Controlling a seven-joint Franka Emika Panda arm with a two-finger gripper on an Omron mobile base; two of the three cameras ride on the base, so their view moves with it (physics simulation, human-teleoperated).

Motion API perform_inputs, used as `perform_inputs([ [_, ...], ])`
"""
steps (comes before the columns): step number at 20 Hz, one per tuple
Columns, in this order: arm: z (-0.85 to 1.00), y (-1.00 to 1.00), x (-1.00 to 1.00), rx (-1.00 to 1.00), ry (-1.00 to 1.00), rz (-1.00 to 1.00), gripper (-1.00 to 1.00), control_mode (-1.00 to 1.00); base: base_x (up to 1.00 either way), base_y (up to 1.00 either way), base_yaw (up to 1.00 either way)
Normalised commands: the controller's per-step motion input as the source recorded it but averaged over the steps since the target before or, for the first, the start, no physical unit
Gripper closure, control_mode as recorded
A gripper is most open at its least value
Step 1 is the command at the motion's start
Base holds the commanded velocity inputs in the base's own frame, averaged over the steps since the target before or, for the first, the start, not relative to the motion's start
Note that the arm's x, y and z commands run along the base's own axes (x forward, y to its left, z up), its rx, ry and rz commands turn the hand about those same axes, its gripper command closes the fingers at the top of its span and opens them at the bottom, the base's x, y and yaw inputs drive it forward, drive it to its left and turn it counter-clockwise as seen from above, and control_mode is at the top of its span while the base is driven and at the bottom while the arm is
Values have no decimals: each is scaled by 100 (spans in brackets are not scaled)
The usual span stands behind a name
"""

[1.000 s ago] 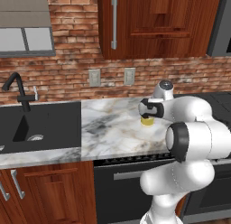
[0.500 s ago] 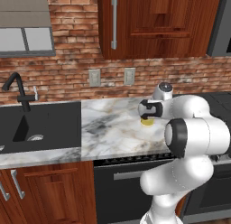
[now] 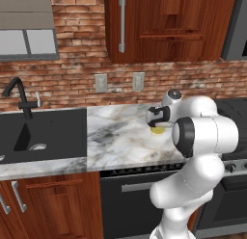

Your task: Place the mayonnaise and ketchup from the counter to the top shelf of the fridge. If the existing items in the fridge are on the top shelf, move them to other shelves.

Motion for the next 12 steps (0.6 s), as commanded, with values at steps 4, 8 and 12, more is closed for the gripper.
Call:
perform_inputs([
  [4, -8, 0, 28, 0, 0, 0, -100, -100, 0, 0, 0],
  [8, -10, 0, 24, 0, 0, 0, -100, -100, 0, 0, 0],
  [12, -12, 0, 20, 0, 0, 0, -100, -100, 0, 0, 0],
])
